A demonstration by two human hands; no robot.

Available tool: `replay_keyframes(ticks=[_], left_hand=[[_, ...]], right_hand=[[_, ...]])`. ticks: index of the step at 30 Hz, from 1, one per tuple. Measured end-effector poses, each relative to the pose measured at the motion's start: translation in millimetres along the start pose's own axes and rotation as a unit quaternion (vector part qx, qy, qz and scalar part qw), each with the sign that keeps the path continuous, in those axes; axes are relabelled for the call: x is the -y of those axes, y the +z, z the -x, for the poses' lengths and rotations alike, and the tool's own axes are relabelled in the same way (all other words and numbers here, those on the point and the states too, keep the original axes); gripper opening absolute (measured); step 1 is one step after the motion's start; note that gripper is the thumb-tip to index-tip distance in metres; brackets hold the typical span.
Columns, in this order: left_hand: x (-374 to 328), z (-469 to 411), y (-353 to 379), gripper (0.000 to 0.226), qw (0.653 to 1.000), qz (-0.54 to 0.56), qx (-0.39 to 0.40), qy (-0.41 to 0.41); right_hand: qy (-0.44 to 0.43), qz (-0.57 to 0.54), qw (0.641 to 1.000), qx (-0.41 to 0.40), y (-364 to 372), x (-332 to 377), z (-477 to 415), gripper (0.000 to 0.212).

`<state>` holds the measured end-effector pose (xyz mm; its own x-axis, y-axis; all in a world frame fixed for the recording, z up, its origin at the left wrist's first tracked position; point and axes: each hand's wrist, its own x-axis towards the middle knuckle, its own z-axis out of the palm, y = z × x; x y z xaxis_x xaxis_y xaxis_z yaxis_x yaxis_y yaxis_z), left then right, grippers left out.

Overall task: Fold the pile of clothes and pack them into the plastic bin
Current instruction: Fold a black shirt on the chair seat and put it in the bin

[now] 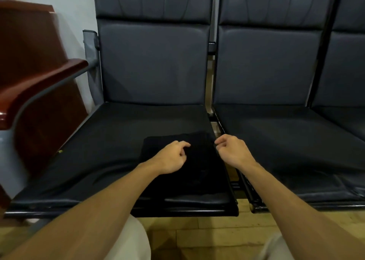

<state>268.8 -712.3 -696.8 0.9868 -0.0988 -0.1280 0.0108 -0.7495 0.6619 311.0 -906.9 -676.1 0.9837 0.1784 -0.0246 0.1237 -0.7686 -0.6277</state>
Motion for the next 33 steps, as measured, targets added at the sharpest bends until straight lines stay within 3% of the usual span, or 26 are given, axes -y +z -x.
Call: replay_keyframes(ticks=[2, 5, 11, 14, 16, 19, 23, 29, 33], left_hand=[[19, 10, -6, 0.057, 0.992, -0.106, 0.070, -0.024], [37, 23, -16, 0.055, 0.971, -0.178, 0.147, -0.058], [75, 54, -56, 0.053, 0.952, -0.260, 0.114, -0.112], [91, 68, -73, 0.051, 0.954, -0.256, 0.094, -0.122], [94, 73, -77, 0.047, 0.962, -0.234, 0.094, -0.102], [96, 76, -80, 0.043, 0.969, -0.207, 0.107, -0.081], [108, 79, -87, 0.040, 0.978, -0.153, 0.116, -0.079], [112, 80, -90, 0.037, 0.986, -0.108, 0.082, -0.092], [99, 78, -86, 0.047, 0.983, -0.125, 0.094, -0.099]], right_hand=[[0.001, 0.005, 1.000, 0.003, 3, 4, 3, 0.028], [-0.004, 0.021, 1.000, 0.015, 13, 13, 6, 0.025], [-0.052, 0.079, 0.994, 0.049, 42, 39, 6, 0.018], [-0.108, 0.115, 0.984, 0.077, 65, 56, 3, 0.020], [-0.166, 0.136, 0.971, 0.110, 82, 68, -2, 0.034], [-0.226, 0.141, 0.941, 0.208, 109, 83, -6, 0.049], [-0.178, 0.210, 0.916, 0.293, 130, 80, -16, 0.052], [-0.114, 0.280, 0.915, 0.268, 96, 54, -25, 0.050], [-0.206, 0.153, 0.955, 0.151, 89, 66, -9, 0.031]])
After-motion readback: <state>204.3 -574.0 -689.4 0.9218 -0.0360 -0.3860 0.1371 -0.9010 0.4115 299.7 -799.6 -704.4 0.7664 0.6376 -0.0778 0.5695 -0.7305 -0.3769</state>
